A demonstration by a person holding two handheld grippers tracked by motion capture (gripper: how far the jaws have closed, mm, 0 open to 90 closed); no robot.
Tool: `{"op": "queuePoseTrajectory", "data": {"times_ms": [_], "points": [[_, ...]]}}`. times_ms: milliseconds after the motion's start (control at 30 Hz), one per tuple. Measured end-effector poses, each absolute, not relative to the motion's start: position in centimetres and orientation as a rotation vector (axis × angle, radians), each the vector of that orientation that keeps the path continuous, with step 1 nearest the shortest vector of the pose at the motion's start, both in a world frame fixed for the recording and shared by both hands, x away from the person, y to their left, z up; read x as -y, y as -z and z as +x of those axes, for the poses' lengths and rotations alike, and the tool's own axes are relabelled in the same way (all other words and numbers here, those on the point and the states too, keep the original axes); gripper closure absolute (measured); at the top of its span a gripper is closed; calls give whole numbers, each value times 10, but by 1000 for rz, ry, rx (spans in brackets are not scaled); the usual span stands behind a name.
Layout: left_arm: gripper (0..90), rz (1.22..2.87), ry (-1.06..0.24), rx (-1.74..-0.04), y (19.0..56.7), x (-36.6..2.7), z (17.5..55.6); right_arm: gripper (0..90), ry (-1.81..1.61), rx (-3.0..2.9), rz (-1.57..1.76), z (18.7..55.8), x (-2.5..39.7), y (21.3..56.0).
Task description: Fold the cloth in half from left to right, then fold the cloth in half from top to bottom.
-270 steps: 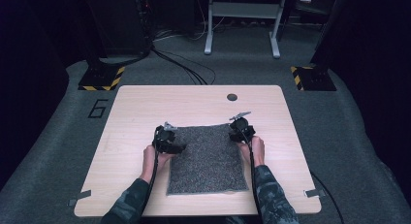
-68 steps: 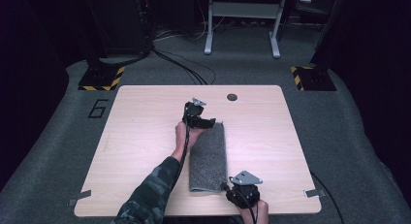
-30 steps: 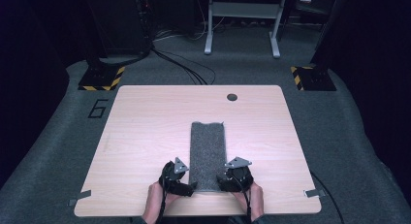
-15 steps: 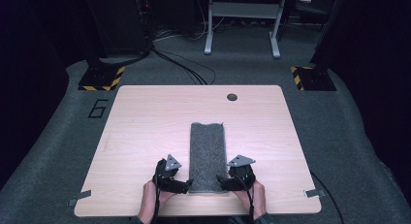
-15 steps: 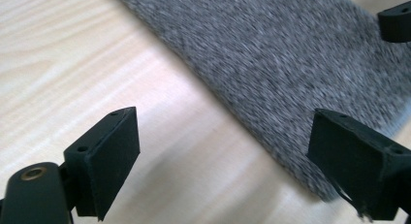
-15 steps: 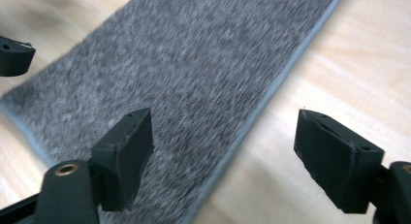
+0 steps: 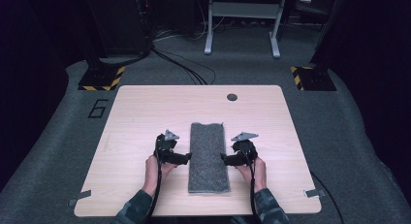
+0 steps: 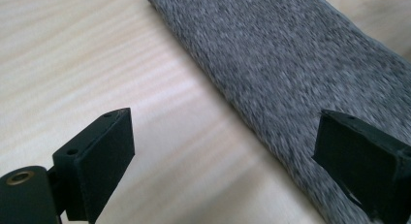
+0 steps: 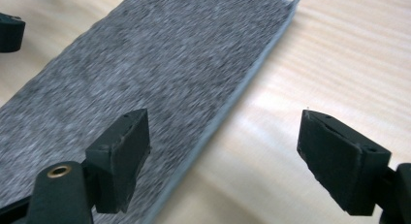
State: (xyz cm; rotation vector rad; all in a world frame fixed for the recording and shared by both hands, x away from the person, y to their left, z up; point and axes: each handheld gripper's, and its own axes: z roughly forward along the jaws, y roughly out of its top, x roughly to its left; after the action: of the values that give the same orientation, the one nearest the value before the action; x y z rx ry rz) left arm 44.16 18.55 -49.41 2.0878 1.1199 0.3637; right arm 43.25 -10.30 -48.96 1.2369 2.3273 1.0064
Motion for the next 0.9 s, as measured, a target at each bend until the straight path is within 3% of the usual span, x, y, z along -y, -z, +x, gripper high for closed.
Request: {"op": "queuePoseTrajectory", "data": {"times_ms": [900], "points": [[89,2058,-380,-1191,489,-165,517,205,-1015,-2321,1276,504,92,478]]}}
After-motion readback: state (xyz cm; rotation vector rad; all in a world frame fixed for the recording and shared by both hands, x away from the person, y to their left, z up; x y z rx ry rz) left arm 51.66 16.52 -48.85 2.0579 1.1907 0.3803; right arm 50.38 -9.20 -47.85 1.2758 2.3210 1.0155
